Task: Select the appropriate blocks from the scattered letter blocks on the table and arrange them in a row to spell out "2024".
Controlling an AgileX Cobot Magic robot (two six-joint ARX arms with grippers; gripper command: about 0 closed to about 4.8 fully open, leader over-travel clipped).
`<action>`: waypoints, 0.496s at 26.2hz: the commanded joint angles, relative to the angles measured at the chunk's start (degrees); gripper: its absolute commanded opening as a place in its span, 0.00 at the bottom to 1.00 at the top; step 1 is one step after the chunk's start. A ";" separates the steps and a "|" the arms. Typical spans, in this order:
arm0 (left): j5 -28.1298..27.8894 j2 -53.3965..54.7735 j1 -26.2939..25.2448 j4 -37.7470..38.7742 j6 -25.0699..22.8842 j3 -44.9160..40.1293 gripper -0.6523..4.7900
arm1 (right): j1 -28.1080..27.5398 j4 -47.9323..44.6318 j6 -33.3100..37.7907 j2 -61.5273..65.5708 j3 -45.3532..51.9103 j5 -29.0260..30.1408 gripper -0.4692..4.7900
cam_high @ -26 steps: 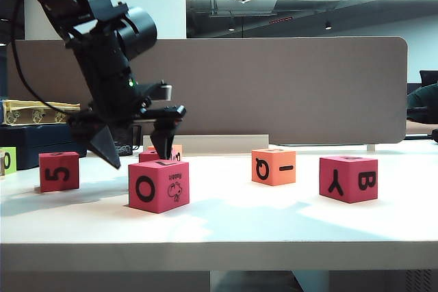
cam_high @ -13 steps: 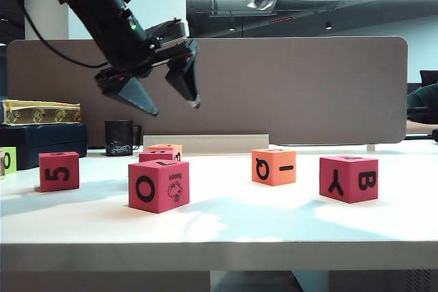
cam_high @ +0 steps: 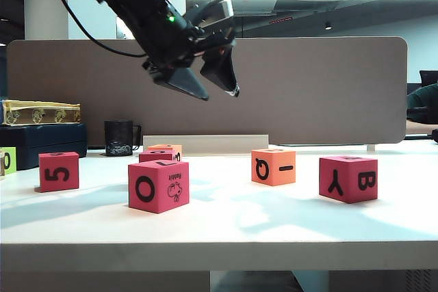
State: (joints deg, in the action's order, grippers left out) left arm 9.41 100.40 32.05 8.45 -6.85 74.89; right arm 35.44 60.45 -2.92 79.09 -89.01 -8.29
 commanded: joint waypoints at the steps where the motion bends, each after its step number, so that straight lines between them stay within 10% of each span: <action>1: -0.11 2.05 0.50 -2.45 -1.40 0.85 0.79 | -0.74 0.94 -0.20 -0.44 -0.57 -2.32 0.09; 13: 4.96 13.31 2.12 1.36 -1.70 12.48 1.00 | -1.09 3.69 -0.17 -0.48 -0.57 -2.14 0.09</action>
State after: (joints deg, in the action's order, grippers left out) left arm 14.04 113.12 34.11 9.23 -8.36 86.17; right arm 34.26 63.72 -2.92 78.89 -89.30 -10.41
